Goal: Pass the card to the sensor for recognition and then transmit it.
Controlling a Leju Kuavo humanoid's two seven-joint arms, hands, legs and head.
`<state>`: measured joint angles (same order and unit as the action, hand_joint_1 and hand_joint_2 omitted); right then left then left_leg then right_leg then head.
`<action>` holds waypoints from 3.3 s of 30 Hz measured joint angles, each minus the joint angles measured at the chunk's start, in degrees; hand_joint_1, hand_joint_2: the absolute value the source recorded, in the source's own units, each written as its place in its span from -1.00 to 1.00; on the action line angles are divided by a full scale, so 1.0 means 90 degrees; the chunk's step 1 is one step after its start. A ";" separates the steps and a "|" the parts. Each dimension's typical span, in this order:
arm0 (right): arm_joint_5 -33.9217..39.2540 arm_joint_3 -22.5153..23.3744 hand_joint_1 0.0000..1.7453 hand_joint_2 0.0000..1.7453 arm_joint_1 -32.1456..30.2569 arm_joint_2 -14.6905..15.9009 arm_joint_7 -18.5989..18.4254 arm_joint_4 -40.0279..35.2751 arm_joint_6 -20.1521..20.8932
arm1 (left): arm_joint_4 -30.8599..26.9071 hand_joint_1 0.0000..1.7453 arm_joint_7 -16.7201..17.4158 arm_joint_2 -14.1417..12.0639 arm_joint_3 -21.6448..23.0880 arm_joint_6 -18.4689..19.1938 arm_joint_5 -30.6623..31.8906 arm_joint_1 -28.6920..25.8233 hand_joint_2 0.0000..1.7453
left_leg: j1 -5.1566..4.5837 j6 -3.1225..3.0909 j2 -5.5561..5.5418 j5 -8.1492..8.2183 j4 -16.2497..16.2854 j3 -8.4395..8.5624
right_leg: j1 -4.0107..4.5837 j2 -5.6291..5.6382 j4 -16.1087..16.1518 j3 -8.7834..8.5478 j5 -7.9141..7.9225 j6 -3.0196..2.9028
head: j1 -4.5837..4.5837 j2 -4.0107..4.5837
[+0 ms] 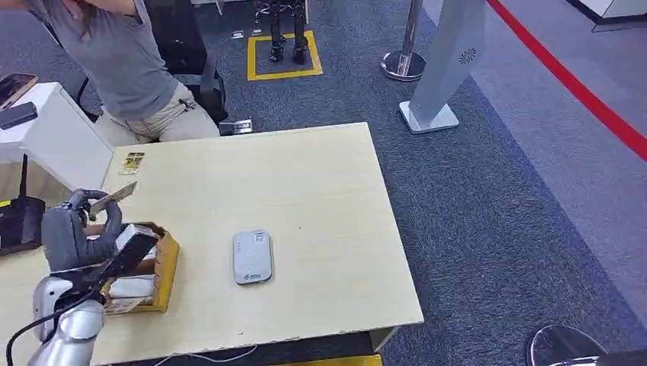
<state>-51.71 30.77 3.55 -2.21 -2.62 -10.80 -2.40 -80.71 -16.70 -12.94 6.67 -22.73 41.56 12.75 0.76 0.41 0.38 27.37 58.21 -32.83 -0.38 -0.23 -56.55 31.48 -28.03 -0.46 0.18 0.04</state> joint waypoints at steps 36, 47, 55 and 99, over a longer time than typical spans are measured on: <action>-0.0338 -0.0129 -1.00 1.00 0.0125 -0.0044 -0.0112 0.0000 0.0066 | 0.1722 1.00 0.1156 0.0357 0.2763 0.0260 0.2238 0.1168 1.00 | -0.0004 -0.0003 0.0003 -0.0001 0.0001 0.0000 | -0.0001 0.0003 0.0000 0.0000 0.0002 0.0001 | -0.0002 -0.0002; -0.0391 -0.0129 -1.00 1.00 0.0128 -0.0044 -0.0112 -0.0002 0.0066 | 0.2086 1.00 0.1156 0.0396 0.3127 0.1072 0.1995 0.1394 1.00 | -0.0004 -0.0003 0.0003 -0.0001 0.0001 0.0000 | -0.0001 0.0002 0.0000 0.0000 0.0002 0.0002 | -0.0002 -0.0002; -0.0433 -0.0126 -1.00 1.00 0.0131 -0.0044 -0.0112 -0.0007 0.0066 | 0.2324 1.00 0.1076 0.0454 0.3322 0.1652 0.1568 0.1628 1.00 | -0.0004 -0.0003 0.0002 -0.0001 0.0002 0.0001 | -0.0001 0.0003 0.0000 0.0000 0.0002 0.0002 | -0.0002 -0.0002; -0.0697 0.0221 -1.00 1.00 0.0128 -0.0078 -0.0109 -0.0007 -0.0041 | 0.2086 1.00 0.2669 0.0119 0.3597 -0.1476 0.4458 0.2026 1.00 | -0.0003 -0.0003 0.0000 -0.0002 0.0001 -0.0003 | -0.0001 0.0001 -0.0002 -0.0002 0.0003 0.0004 | 0.0000 -0.0002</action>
<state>-57.98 32.76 4.70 -2.91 -3.61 -10.86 -2.78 -61.94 7.32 -11.86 39.04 -36.02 81.68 30.98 0.73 0.39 0.38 27.35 58.22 -32.85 -0.39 -0.22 -56.57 31.45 -28.01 -0.43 0.18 0.02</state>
